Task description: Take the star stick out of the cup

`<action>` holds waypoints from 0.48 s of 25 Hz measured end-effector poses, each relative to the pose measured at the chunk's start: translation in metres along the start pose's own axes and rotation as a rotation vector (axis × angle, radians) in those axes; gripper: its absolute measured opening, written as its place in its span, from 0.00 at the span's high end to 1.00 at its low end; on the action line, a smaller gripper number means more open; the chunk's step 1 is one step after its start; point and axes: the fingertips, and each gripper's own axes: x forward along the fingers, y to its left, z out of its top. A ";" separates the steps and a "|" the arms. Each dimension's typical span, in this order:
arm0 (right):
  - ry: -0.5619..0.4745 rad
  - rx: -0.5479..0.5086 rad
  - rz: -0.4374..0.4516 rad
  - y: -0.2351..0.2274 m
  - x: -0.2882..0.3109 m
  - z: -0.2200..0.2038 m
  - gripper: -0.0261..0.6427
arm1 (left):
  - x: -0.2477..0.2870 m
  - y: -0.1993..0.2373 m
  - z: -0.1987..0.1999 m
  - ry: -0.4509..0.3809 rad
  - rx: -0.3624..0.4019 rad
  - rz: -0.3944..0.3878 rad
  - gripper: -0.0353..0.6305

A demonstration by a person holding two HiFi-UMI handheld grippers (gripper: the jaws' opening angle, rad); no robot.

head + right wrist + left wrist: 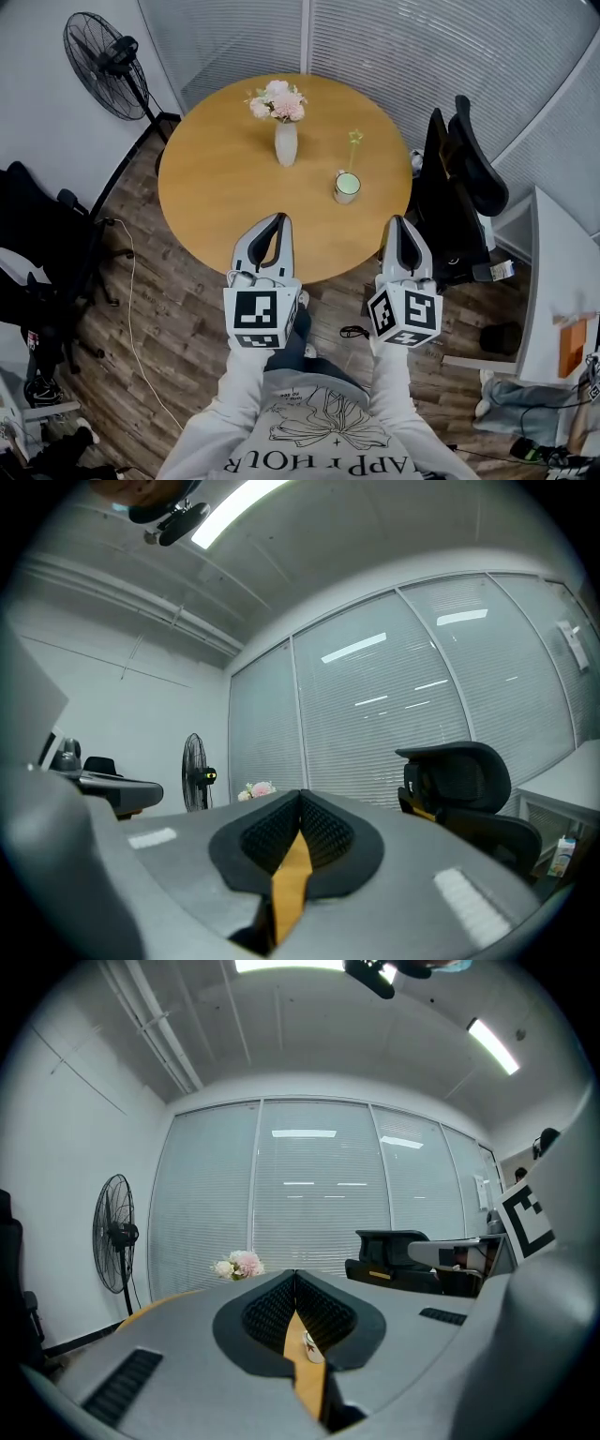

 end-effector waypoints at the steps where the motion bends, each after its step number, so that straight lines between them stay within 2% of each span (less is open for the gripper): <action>1: 0.001 -0.001 -0.002 -0.001 0.005 -0.001 0.94 | 0.006 0.001 0.000 -0.004 -0.001 -0.003 0.94; 12: -0.003 -0.006 -0.026 -0.016 0.072 -0.006 0.94 | 0.079 0.018 0.001 -0.002 -0.006 -0.043 0.94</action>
